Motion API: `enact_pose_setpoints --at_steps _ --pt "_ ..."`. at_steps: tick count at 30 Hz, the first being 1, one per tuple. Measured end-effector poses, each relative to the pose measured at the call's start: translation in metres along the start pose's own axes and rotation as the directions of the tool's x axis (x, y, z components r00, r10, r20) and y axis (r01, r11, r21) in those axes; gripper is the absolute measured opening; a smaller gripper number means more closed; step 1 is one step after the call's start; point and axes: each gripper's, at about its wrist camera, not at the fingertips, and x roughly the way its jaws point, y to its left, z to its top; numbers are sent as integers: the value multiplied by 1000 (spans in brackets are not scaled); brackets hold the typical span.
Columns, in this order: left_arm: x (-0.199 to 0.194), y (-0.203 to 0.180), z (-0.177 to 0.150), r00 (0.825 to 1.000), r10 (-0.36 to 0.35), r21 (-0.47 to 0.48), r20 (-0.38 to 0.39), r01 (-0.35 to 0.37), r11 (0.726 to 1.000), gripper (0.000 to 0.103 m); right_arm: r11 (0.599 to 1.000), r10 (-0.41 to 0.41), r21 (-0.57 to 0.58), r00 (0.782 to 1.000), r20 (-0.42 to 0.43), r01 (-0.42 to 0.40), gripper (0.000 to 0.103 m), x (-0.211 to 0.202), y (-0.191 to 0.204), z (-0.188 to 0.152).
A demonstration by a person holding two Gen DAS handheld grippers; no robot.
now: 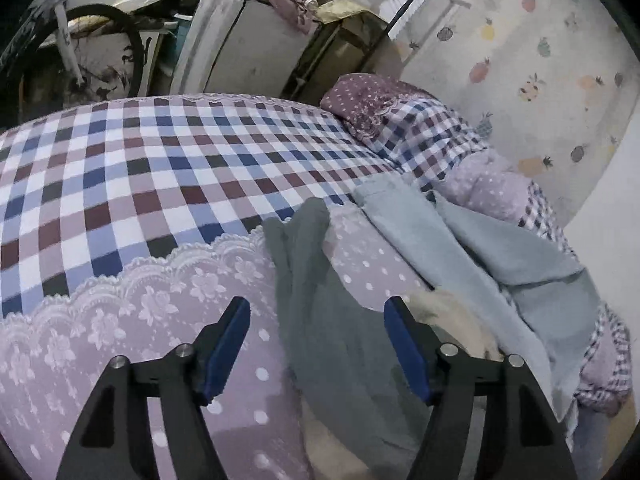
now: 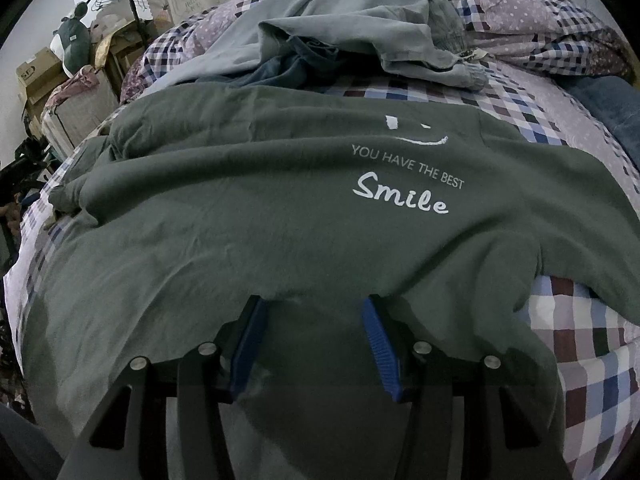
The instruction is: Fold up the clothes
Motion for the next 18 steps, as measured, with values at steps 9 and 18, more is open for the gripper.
enact_pose_setpoints --at_steps 9,18 --pt "57 17 6 987 22 -33 -161 -27 999 72 1000 -10 -12 1000 8 11 55 2 2 2" --pt "15 -15 61 996 -60 16 63 60 998 3 1000 -13 -26 1000 15 14 55 5 2 3"
